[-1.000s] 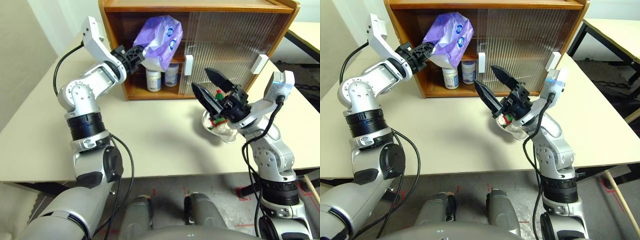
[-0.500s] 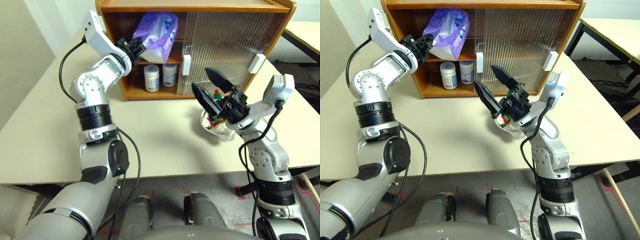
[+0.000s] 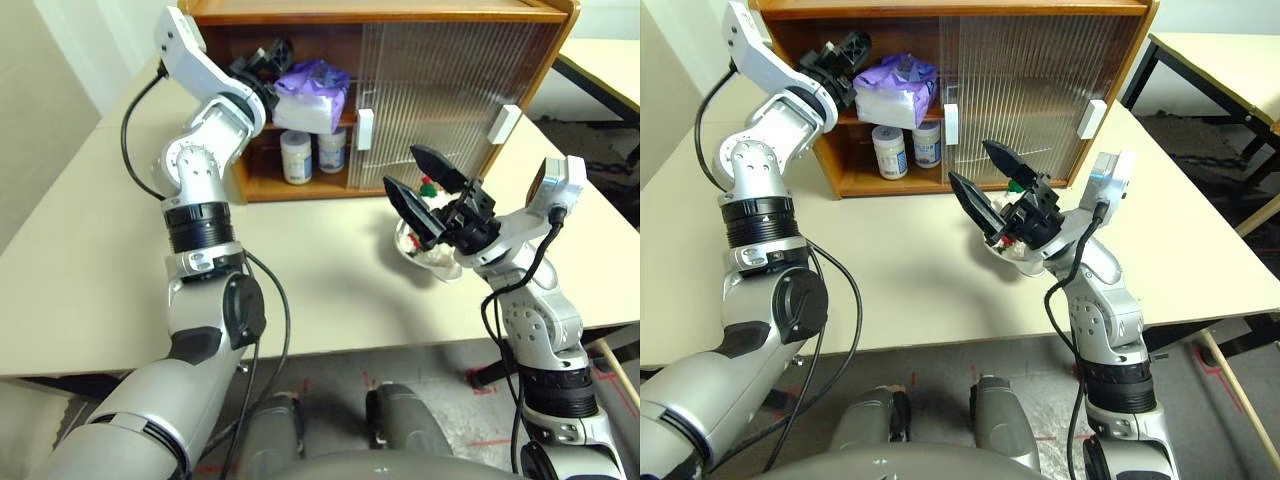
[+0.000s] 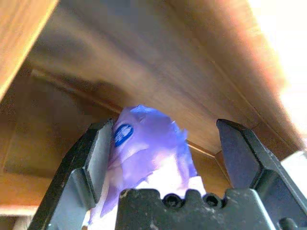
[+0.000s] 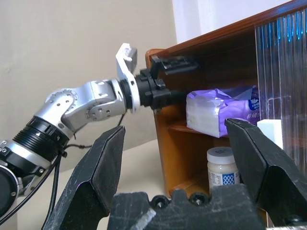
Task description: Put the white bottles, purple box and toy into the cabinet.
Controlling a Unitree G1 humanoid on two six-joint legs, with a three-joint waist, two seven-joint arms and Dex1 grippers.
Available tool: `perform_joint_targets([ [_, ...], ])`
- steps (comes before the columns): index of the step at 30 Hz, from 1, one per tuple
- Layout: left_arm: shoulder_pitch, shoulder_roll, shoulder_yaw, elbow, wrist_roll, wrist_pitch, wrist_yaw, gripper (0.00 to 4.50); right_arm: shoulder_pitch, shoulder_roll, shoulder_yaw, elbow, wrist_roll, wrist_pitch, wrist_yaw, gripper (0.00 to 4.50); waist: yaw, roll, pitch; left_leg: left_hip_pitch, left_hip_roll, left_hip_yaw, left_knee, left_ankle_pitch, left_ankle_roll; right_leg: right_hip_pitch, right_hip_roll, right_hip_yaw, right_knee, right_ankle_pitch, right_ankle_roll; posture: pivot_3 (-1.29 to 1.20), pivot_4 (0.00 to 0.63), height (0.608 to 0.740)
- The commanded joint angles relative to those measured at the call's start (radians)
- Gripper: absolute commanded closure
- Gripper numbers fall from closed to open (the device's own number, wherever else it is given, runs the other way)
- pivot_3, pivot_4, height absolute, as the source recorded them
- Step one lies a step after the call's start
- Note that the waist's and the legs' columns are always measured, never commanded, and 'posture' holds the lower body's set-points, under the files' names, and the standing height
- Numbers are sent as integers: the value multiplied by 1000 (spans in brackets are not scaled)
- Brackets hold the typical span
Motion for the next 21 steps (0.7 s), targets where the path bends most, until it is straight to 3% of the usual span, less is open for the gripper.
perform_joint_targets([
  [1,67,53,-53,-107,-25,116,-39,16,0,-10,4,-21,19,9,10,0,0,1,-1,0,0,0,0,0,0,0,0,0,0,0,0,-101,0,740],
  [10,189,210,-109,-334,-104,336,-151,16,-28,-35,-4,2,36,30,32,0,5,1,-1,1,2,0,0,1,-2,0,3,2,1,1,-1,-57,0,740],
  [16,269,357,-281,-401,-59,210,-465,2050,-39,-46,-11,9,28,37,22,0,8,1,-1,1,2,0,-1,1,-3,-1,3,2,1,1,-4,-51,0,740],
  [21,314,382,-398,-351,57,43,-593,4021,-42,-46,-11,11,13,32,1,0,10,2,-2,1,3,0,-2,1,-3,-2,3,3,0,1,-6,-58,0,740],
])
